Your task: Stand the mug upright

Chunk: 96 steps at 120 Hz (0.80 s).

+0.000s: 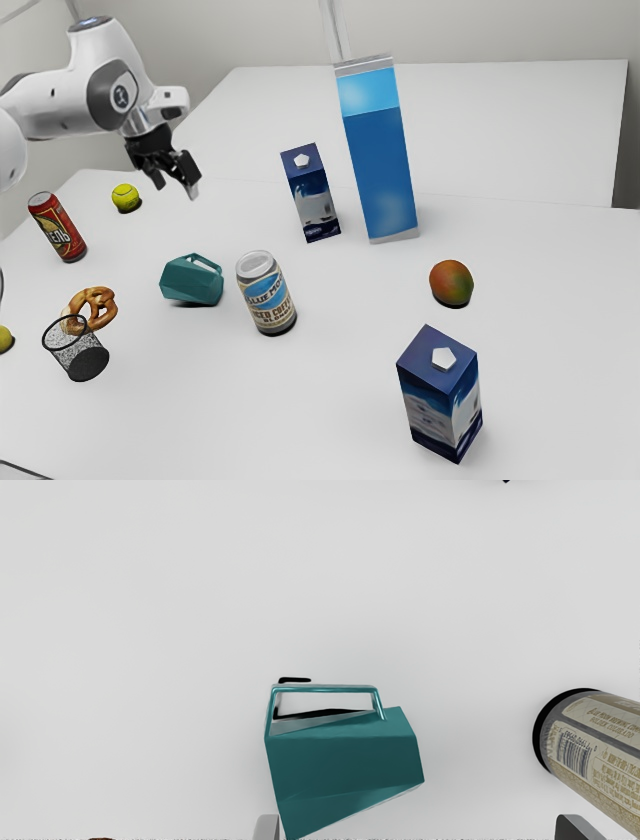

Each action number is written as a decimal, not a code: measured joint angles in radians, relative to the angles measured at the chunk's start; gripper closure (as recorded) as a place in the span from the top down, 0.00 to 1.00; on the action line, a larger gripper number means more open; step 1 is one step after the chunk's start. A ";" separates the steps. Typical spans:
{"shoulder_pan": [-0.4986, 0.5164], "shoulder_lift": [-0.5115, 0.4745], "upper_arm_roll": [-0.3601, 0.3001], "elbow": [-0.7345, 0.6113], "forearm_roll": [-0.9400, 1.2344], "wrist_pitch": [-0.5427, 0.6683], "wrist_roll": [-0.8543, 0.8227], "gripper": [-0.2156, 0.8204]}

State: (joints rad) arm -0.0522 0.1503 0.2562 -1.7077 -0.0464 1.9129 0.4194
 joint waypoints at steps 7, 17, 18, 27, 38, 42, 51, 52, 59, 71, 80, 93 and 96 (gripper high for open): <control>0.001 -0.003 0.005 -0.006 -0.010 -0.001 0.004 0.79; 0.025 -0.003 0.004 -0.007 -0.025 -0.002 0.011 0.79; 0.030 -0.002 0.004 -0.007 -0.028 -0.003 0.012 0.79; 0.065 0.003 0.003 -0.008 -0.062 -0.008 0.030 0.79; 0.127 0.029 -0.004 -0.007 -0.111 -0.017 0.064 0.79; 0.148 0.044 -0.005 -0.006 -0.135 -0.022 0.081 0.79; 0.200 0.088 -0.010 0.001 -0.192 -0.038 0.121 0.79; 0.206 0.094 -0.011 0.001 -0.198 -0.040 0.126 0.79; 0.251 0.132 -0.017 0.006 -0.250 -0.061 0.161 0.79; 0.301 0.197 -0.022 0.022 -0.326 -0.101 0.220 0.79; 0.335 0.234 -0.023 0.034 -0.384 -0.142 0.261 0.79; 0.373 0.283 -0.023 0.050 -0.465 -0.206 0.313 0.79; 0.381 0.292 -0.023 0.052 -0.482 -0.221 0.324 0.79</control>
State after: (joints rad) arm 0.3287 0.4427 0.2332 -1.6562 -0.5285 1.6915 0.7437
